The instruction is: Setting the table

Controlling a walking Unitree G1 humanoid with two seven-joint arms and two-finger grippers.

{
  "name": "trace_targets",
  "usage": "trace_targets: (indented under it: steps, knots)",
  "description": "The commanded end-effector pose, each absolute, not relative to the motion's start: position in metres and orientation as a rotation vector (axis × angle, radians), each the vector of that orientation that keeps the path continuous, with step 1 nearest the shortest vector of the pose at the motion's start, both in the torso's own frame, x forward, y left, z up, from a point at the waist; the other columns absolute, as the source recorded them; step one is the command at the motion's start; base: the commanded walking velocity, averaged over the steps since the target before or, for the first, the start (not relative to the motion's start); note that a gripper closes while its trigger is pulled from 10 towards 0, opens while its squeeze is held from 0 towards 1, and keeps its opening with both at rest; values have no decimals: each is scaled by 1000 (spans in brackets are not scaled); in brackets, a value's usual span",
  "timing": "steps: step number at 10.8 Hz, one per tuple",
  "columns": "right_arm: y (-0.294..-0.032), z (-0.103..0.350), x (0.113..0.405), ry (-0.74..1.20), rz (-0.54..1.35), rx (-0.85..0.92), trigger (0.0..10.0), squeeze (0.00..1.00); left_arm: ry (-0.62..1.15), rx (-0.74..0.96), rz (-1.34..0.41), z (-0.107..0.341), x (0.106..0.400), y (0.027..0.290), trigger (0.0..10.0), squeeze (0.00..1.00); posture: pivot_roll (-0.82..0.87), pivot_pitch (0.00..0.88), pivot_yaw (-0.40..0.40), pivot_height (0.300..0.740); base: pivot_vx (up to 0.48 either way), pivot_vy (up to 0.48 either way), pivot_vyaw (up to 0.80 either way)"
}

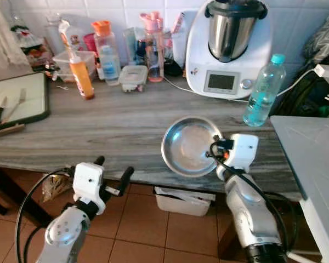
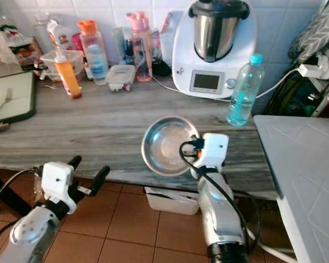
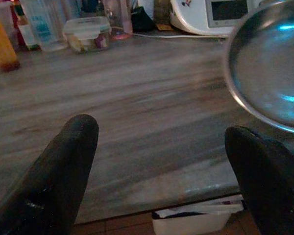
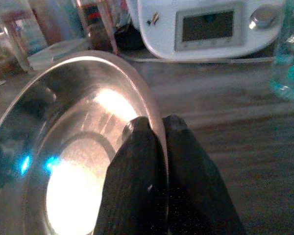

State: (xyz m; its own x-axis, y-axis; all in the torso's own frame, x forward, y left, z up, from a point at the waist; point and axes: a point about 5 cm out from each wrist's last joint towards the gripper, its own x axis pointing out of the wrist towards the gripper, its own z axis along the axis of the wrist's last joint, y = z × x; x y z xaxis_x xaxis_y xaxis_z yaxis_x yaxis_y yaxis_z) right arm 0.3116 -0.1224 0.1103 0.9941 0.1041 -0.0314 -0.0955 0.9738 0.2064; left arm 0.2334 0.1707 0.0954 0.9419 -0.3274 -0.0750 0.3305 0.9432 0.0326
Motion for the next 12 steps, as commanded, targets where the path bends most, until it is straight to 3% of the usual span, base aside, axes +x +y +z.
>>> trace_targets:
  steps: [1,7,11,12]
  knots:
    - [-112,112,321,56,106,288,10000,0,60,50,-348,101,232,172,10000,0,152,0,45,740,0,0,0]
    - [-92,90,336,218,66,487,10000,0,81,49,-336,103,224,172,10000,0,195,0,61,740,0,0,0]
    - [-85,89,343,238,59,498,10000,0,82,44,-347,103,225,170,10000,0,185,0,63,740,0,0,0]
    - [-84,87,342,247,68,496,10000,1000,76,28,-360,104,225,167,10000,0,182,0,57,740,0,0,0]
